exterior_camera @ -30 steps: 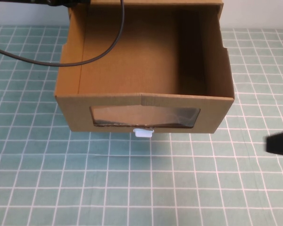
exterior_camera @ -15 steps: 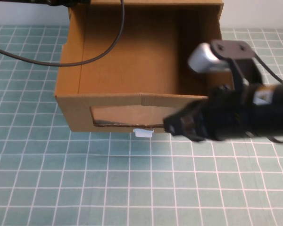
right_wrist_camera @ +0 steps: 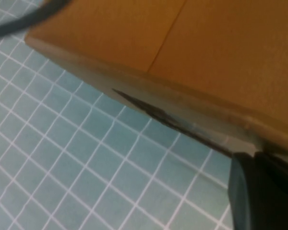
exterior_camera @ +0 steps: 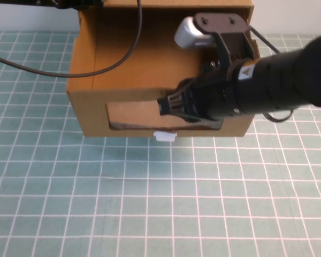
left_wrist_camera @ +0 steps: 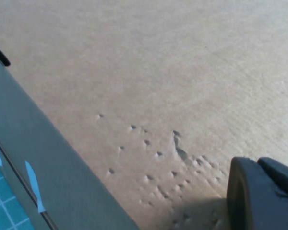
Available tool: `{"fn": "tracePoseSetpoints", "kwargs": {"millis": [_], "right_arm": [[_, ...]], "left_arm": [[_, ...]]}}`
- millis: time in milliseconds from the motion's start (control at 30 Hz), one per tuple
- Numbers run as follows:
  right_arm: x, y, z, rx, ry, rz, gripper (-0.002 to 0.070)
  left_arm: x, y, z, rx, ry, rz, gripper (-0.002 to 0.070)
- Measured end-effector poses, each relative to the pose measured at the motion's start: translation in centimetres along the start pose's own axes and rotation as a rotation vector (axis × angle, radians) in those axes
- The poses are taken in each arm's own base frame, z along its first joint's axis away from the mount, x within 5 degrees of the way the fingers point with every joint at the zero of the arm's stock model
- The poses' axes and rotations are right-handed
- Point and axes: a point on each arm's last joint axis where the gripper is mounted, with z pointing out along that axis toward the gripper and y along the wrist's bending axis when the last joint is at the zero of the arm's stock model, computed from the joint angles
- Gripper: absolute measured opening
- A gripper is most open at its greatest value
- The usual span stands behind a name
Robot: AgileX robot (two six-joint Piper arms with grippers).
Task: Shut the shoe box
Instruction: Close the shoe box with your right arm
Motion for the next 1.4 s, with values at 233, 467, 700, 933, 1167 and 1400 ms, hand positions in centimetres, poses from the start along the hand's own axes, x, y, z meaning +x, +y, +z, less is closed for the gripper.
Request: {"fn": "tracePoseSetpoints", "kwargs": {"millis": [233, 467, 700, 933, 1167, 1400], "right_arm": [[-2.1, -0.9, 0.8, 0.025, -0.04, -0.003, -0.0011], [-4.3, -3.4, 1.8, 0.075, -0.09, 0.028, -0.0011], [-6.3, -5.0, 3.2, 0.095, -0.122, 0.046, -0.0011], [-7.4, -5.7, 4.0, 0.085, -0.103, 0.06, -0.0011], [-7.8, -5.4, 3.6, 0.076, -0.102, 0.056, -0.0011], [-8.5, -5.6, 3.5, 0.089, -0.185, 0.043, -0.0011]], "left_arm": [[0.0, 0.0, 0.0, 0.001, 0.001, 0.0, -0.0005], [0.0, 0.0, 0.0, 0.002, 0.001, 0.0, -0.0005], [0.0, 0.0, 0.0, 0.002, 0.001, 0.0, -0.0005], [0.0, -0.1, 0.0, 0.006, 0.004, 0.001, -0.0005], [0.0, -0.1, 0.0, 0.006, 0.004, 0.001, -0.0005], [0.0, -0.1, 0.0, 0.006, 0.004, 0.001, -0.0005]]}}
